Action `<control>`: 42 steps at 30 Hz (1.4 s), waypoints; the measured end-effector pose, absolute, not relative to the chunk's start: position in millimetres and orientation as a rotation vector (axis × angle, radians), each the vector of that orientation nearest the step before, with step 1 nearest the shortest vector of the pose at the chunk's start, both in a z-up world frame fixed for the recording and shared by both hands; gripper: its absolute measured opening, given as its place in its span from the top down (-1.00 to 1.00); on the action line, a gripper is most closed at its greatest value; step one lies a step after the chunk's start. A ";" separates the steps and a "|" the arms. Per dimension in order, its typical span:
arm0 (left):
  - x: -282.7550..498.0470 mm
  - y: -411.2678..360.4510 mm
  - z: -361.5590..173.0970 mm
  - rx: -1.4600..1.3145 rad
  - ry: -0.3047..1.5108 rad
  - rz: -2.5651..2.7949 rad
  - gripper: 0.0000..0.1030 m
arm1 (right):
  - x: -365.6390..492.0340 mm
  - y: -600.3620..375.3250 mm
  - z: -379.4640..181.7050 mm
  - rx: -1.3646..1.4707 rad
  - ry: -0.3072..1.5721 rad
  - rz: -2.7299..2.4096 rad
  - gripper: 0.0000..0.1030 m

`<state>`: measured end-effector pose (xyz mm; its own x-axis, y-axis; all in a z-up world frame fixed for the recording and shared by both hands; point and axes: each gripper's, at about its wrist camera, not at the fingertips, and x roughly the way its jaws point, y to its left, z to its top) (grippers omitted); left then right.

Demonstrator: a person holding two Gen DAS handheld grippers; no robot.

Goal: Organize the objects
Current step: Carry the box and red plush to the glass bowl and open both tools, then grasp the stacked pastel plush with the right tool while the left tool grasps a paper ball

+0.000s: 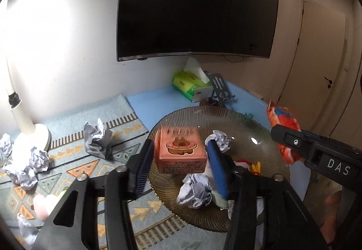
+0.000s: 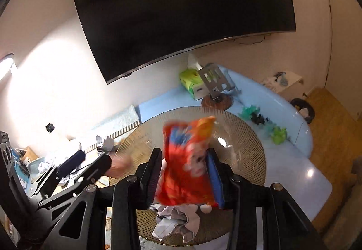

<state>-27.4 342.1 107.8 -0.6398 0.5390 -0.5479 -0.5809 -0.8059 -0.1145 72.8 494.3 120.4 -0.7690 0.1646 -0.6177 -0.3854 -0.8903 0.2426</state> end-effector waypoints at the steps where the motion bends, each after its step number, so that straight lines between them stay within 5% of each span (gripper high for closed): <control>1: -27.5 340.6 107.2 -0.760 0.083 2.396 -0.55 | 73.7 494.4 118.6 -0.876 0.516 2.654 0.00; 2: -27.2 337.7 107.2 -0.745 0.059 2.395 -0.87 | 75.4 492.5 117.5 -0.872 0.509 2.650 -0.11; 3: -25.7 334.3 107.3 -0.722 0.030 2.385 -0.95 | 78.5 491.6 117.1 -0.855 0.506 2.643 -0.16; 17: 2.3 264.8 100.4 -0.731 0.020 2.426 -0.94 | 98.5 444.2 123.6 -0.810 0.544 2.785 -0.20; 33: 9.5 55.1 62.1 -1.036 -0.201 2.714 -0.98 | 45.0 276.9 95.1 -1.066 0.234 3.122 -0.22; 39: -7.2 16.9 18.9 -1.237 -0.226 2.668 -0.98 | 2.3 238.7 44.9 -1.049 0.099 3.233 -0.59; 42: -20.7 16.1 -1.0 -1.320 -0.293 2.577 -0.98 | -25.7 233.5 14.0 -1.181 0.057 3.163 -0.59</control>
<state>-20.7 16.1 -1.0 -0.5674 0.2931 -0.7695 -0.1131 -0.9534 -0.2797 -25.7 233.5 14.0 -0.7311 -0.2296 -0.6425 0.2063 -0.9720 0.1127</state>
